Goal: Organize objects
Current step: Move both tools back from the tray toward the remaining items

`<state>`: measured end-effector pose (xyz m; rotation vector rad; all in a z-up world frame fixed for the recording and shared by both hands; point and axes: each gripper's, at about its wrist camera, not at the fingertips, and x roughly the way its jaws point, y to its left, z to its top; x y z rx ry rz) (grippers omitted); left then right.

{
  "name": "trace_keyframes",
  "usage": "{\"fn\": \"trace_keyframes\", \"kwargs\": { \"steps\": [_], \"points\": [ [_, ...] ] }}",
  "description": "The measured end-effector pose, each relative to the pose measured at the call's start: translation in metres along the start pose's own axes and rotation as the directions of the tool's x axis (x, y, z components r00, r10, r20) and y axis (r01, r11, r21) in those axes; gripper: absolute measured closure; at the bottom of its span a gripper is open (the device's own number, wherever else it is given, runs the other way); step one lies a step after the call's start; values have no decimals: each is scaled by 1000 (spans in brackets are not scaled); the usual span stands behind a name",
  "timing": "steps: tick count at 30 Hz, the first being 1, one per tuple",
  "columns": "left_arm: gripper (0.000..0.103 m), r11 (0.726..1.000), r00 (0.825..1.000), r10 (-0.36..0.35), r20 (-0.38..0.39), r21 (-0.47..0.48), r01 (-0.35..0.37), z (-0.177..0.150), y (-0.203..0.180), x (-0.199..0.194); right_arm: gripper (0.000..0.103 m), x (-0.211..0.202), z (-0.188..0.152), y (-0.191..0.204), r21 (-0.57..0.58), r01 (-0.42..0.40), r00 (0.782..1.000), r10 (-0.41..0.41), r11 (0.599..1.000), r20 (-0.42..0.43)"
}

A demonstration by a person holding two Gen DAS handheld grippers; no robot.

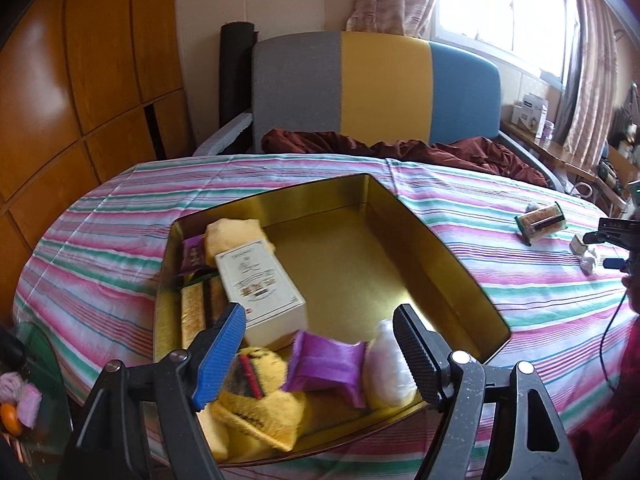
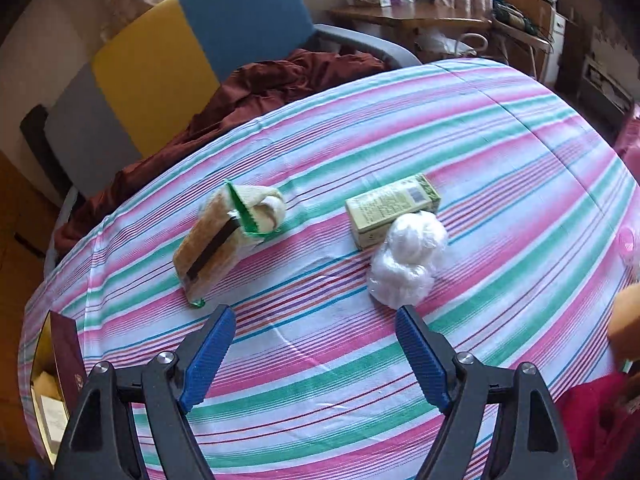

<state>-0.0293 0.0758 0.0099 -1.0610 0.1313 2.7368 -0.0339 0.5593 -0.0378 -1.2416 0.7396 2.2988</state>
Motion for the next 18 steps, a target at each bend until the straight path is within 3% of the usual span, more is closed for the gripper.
{"fn": "trace_keyframes", "kwargs": {
  "steps": [8,14,18],
  "points": [
    [25,992,997,-79,4,98,79,20,-50,4,20,-3,-1,-40,206,-85,996,90,975,-15],
    [25,975,989,-150,-7,164,149,37,-94,10,20,-15,-4,-82,393,-146,989,136,908,55],
    [24,959,983,-181,-24,219,182,50,-129,20,20,-19,-5,-94,445,-195,981,176,874,85]
  ]
}}
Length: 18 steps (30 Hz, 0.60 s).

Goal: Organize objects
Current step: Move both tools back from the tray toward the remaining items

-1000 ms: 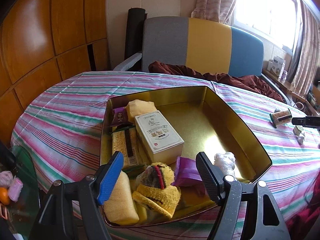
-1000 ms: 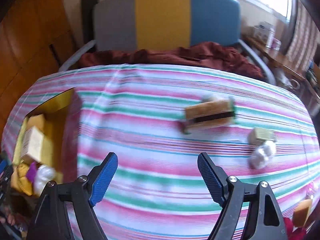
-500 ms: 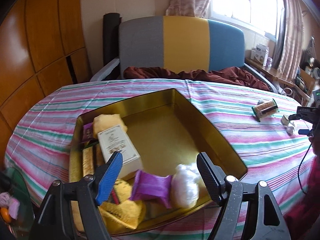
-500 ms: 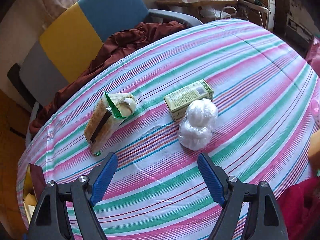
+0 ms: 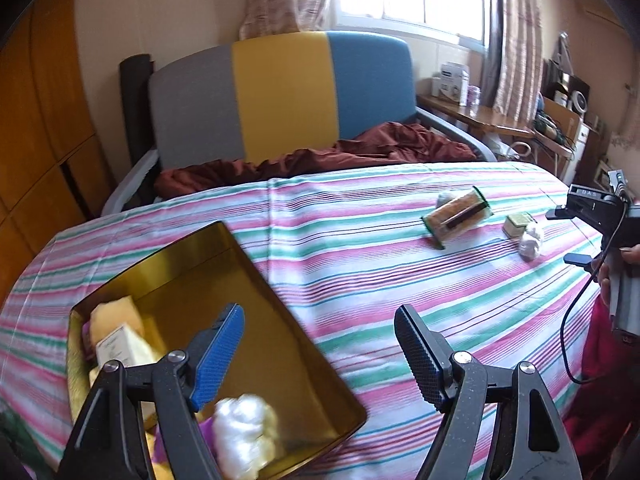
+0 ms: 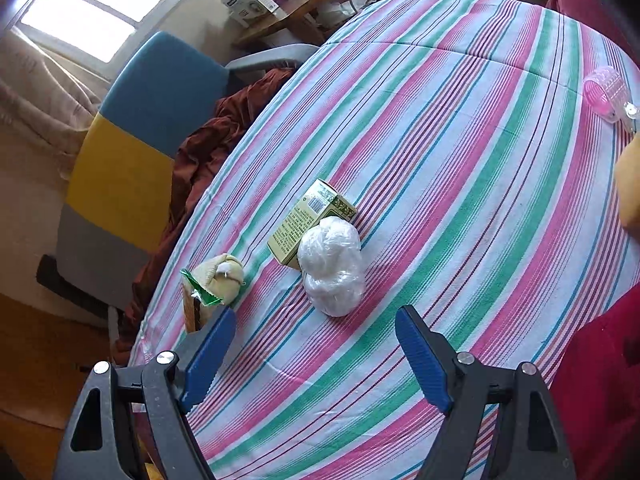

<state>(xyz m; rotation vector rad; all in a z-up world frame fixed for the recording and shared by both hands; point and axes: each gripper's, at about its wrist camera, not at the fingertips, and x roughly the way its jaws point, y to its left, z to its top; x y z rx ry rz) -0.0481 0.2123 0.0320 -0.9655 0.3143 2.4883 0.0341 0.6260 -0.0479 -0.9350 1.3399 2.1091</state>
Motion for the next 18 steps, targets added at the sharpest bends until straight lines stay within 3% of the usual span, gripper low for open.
{"fn": "trace_keyframes", "kwargs": {
  "steps": [8,11,18],
  "points": [
    [10,983,998,-63,-26,170,67,36,-70,45,20,-9,5,-11,69,-99,995,98,993,24],
    [5,962,996,-86,-20,259,88,49,-99,65,20,-13,9,-16,94,-130,991,125,987,49],
    [4,904,991,-131,-17,409,127,74,-146,115,19,-13,15,-30,165,-194,981,188,967,53]
  ]
}}
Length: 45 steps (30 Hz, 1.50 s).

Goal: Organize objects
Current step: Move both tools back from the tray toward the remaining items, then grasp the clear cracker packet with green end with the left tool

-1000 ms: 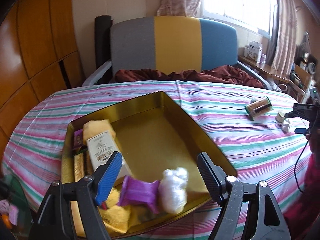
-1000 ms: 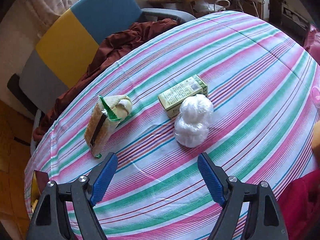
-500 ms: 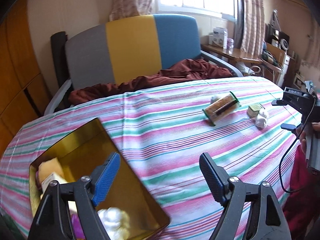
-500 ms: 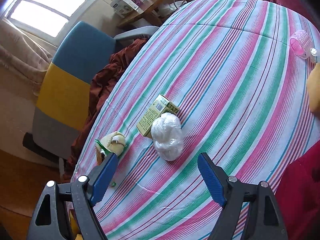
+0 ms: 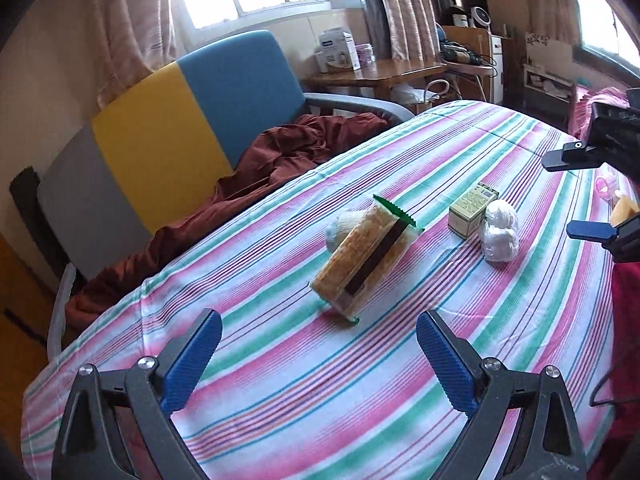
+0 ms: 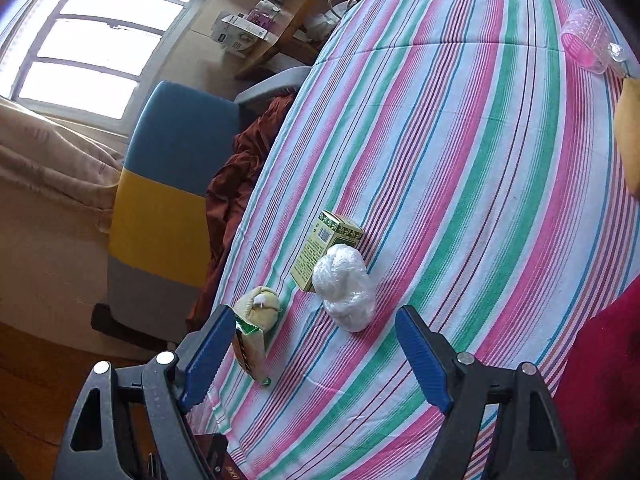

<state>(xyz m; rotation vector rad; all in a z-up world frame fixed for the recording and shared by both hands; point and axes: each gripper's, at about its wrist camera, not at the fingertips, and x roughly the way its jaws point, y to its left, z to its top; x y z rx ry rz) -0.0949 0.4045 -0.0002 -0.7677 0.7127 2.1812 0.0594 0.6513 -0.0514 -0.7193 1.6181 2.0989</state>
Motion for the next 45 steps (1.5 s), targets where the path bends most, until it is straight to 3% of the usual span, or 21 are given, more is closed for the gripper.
{"fn": "trace_keyframes", "kwargs": {
  "steps": [4,17,19,20,21,22,24,29,36,41,45],
  "points": [
    [3,999,999,-36,-4,36,36,15,-6,31,19,2,2,-2,11,-20,1000,20,1000,-8],
    [0,984,1000,-24,-1,177,23,34,-24,98,19,31,-8,5,-34,-11,989,6,999,-150],
    [5,982,999,-33,-6,185,33,35,-27,104,19,32,-9,5,-38,-5,988,-1,999,-153],
    [20,983,999,-46,-20,177,48,34,-28,108,19,33,-9,5,-40,-1,988,-6,999,-154],
    [49,984,996,-70,-50,160,77,32,-28,111,19,34,-9,5,-43,5,988,-11,999,-155],
    [54,986,992,-86,-90,135,98,30,-27,115,19,34,-9,5,-46,12,988,-19,999,-156],
    [57,992,994,-62,-90,100,71,23,-25,112,19,35,-9,6,-58,24,987,-33,998,-157],
    [60,995,981,-98,-165,-42,92,3,-17,89,19,35,-9,6,-74,38,986,-49,997,-158],
    [60,959,948,-155,-276,-271,78,-38,-7,43,19,36,-12,9,-90,32,982,-48,995,-181],
    [60,961,953,-89,-291,-276,6,-75,-15,5,19,38,-17,14,-119,24,978,-48,993,-204],
    [60,971,966,-33,-256,-239,-30,-93,-27,-7,19,44,-22,19,-148,31,971,-65,988,-229]
  ]
}}
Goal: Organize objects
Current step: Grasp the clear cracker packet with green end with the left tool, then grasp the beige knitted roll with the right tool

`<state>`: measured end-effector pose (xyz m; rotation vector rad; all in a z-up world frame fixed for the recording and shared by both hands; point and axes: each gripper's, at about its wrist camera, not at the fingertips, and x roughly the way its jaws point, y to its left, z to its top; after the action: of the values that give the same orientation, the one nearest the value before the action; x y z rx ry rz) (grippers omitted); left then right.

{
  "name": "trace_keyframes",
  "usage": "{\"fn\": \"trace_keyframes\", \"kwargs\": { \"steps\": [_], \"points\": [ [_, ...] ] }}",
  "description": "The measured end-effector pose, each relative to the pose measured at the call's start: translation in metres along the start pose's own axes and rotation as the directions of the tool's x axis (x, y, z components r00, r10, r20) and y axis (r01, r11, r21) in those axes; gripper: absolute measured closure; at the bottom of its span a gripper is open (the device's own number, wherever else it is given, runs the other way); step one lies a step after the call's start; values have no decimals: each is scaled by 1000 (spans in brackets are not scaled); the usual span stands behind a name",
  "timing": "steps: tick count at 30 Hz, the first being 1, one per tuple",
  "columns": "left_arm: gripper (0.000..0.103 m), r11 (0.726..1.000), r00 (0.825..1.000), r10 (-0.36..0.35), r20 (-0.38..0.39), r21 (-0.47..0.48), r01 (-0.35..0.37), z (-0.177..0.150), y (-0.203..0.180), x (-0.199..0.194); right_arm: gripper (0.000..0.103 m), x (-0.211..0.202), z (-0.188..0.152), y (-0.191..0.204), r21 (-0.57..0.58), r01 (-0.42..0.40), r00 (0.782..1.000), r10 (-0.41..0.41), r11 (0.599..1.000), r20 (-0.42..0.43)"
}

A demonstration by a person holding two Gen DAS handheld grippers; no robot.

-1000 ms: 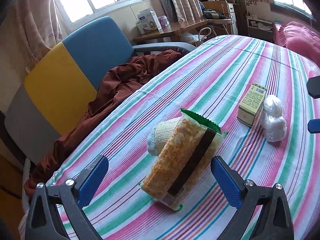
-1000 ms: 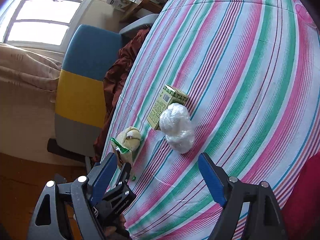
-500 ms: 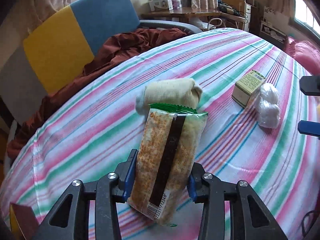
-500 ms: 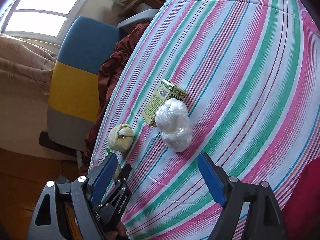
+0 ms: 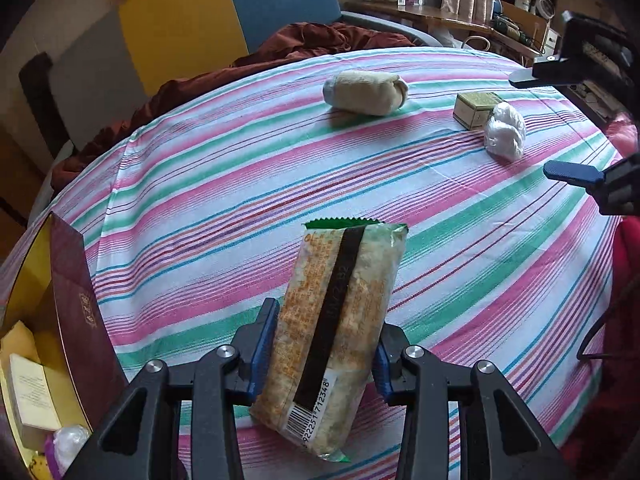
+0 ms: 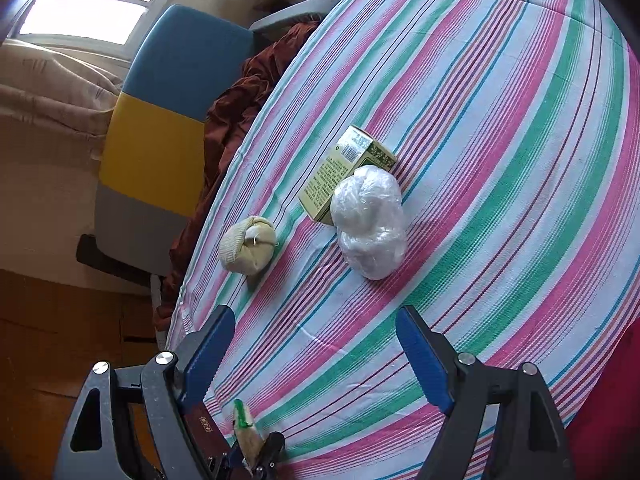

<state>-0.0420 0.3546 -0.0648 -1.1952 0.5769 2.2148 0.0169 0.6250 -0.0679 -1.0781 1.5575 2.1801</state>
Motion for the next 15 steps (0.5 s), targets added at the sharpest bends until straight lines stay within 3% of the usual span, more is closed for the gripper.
{"fn": "trace_keyframes", "kwargs": {
  "steps": [2,6,10,14,15],
  "points": [
    [56,1000,999,11,39,11,-12,-1,-3,0,19,1,-2,2,-16,15,1000,-15,1000,-4],
    [20,999,993,49,109,15,-51,-1,2,3,19,4,-4,7,-49,45,999,-46,998,-12],
    [19,995,990,-42,132,-81,53,-3,23,15,19,9,-7,14,-91,74,997,-77,993,-23],
    [38,991,985,-65,159,-107,83,-3,28,15,19,13,-14,27,-166,108,993,-114,980,-29],
    [39,990,984,-71,162,-112,89,-4,29,15,19,13,-16,33,-197,120,991,-128,973,-26]
  ]
}}
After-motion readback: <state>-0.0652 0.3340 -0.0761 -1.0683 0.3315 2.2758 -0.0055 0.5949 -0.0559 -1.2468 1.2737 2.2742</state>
